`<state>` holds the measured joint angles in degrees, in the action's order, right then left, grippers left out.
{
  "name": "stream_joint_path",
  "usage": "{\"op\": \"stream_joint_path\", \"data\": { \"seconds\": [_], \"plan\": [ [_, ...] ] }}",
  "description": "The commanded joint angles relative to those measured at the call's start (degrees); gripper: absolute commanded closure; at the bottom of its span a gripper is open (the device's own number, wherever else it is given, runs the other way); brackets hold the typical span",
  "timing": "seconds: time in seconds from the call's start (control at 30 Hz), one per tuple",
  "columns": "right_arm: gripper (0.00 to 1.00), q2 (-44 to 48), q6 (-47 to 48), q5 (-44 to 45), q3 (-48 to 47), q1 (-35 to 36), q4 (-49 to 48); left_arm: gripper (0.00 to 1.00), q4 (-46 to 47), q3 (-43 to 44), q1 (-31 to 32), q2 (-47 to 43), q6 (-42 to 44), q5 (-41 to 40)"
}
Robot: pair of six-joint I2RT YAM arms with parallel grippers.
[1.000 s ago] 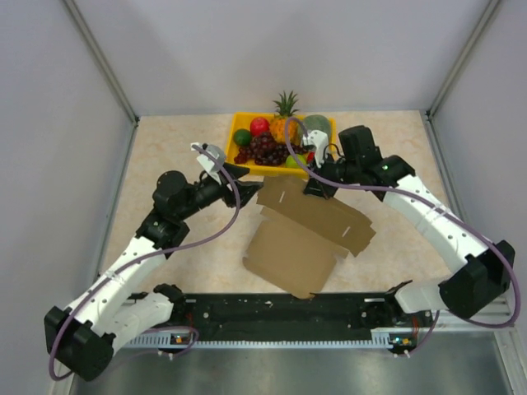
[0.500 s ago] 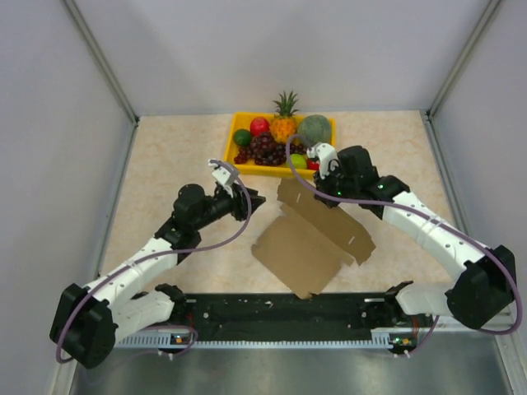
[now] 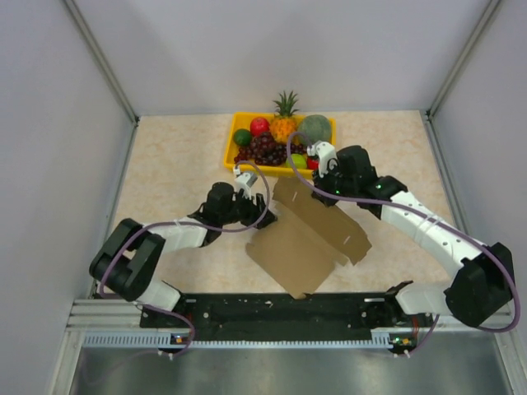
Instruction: Fold the paper box
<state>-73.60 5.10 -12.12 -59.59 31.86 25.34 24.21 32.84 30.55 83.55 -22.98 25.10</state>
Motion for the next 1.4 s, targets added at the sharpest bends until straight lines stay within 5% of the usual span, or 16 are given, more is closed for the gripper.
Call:
{"op": "stream_joint_path", "data": {
  "seconds": [0.0,0.23,0.6,0.7,0.83,1.17,1.37],
  "plan": [
    [1.00,0.0,-2.6,-3.7,0.5,-0.6,-4.0,0.39,13.1,2.0,0.1,4.8,-5.8,1.1],
    [1.00,0.4,-3.3,-5.0,0.6,-1.1,-4.7,0.62,19.8,2.8,1.0,10.2,-6.5,-1.6],
    [1.00,0.4,-3.7,-5.3,0.4,-1.1,-4.8,0.71,15.5,3.8,3.6,10.0,-3.9,-9.1],
    [1.00,0.5,-3.7,-5.5,0.6,-1.6,-4.8,0.66,12.7,2.1,3.6,6.5,-4.4,-9.2],
    [1.00,0.7,-3.7,-5.9,0.9,-1.8,-4.9,0.41,10.9,-2.2,1.9,-0.7,-9.4,-12.8],
    [1.00,0.9,-4.4,-9.8,0.5,-2.1,-5.8,0.51,11.6,3.6,-1.5,7.6,-14.3,-1.2],
    [1.00,1.3,-3.7,-13.7,1.1,-3.2,-5.7,0.54,31.4,-5.1,0.1,-1.5,-8.0,3.8]
  ]
}}
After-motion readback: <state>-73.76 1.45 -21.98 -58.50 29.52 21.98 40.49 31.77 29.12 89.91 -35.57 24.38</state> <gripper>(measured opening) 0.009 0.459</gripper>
